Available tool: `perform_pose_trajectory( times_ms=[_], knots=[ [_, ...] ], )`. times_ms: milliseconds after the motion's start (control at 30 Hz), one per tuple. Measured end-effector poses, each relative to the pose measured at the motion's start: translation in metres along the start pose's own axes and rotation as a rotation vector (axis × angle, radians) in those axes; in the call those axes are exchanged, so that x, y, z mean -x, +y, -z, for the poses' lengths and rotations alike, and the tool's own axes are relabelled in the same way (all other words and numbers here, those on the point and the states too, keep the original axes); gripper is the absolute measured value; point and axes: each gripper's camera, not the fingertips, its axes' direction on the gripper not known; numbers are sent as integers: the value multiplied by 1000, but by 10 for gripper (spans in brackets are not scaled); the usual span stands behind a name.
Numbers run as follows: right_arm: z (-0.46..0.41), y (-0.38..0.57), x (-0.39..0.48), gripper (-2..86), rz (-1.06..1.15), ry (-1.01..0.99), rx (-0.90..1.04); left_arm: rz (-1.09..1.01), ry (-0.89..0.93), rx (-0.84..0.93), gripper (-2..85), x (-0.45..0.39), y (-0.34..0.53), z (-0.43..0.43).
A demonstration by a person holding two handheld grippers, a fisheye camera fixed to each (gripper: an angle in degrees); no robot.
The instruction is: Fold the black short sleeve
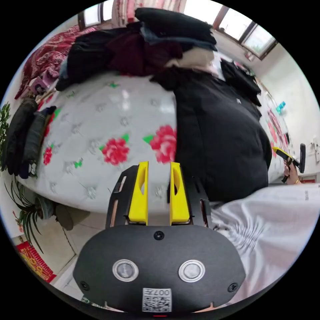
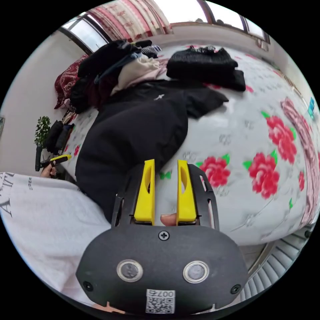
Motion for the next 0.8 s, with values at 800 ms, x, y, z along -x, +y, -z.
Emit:
perform_pose_trajectory(
  times_ms=[800],
  knots=[
    [-19, 12, 71, 77, 8, -21, 45, -280, -135, 110, 76, -55, -45, -216]
  ],
)
